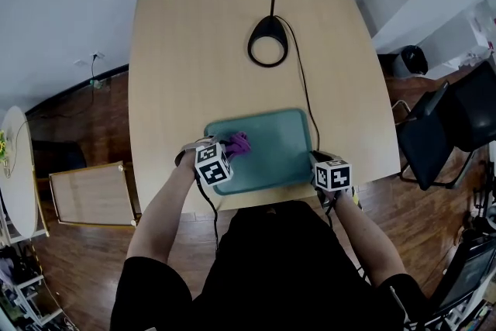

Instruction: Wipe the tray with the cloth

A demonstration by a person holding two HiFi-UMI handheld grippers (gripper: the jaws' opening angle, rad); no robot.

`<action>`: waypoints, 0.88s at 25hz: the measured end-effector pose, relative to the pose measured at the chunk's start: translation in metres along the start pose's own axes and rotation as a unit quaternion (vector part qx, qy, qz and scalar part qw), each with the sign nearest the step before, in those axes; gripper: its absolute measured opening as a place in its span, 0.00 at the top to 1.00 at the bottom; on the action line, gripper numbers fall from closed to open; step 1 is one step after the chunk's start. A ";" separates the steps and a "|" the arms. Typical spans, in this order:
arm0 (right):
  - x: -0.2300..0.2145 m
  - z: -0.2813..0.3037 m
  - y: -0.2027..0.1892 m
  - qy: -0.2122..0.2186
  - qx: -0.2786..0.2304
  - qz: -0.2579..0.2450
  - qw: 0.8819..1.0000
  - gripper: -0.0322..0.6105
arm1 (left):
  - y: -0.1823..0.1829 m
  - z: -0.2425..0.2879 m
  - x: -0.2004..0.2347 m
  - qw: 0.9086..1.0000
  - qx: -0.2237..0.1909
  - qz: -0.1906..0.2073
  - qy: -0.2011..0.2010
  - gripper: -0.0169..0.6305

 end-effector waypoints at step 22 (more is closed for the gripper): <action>-0.003 0.002 0.004 -0.013 0.006 0.000 1.000 0.91 | -0.015 -0.046 0.031 0.995 -0.010 0.045 0.094 0.80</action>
Point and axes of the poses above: the fingertips, and each gripper's own axes: z forward along the fingers, x to its left, y out of its top, the point moved 3 cm from there along -z, backward along the fingers, and after that the axes turned 10 degrees about x, right-handed, at the moved point
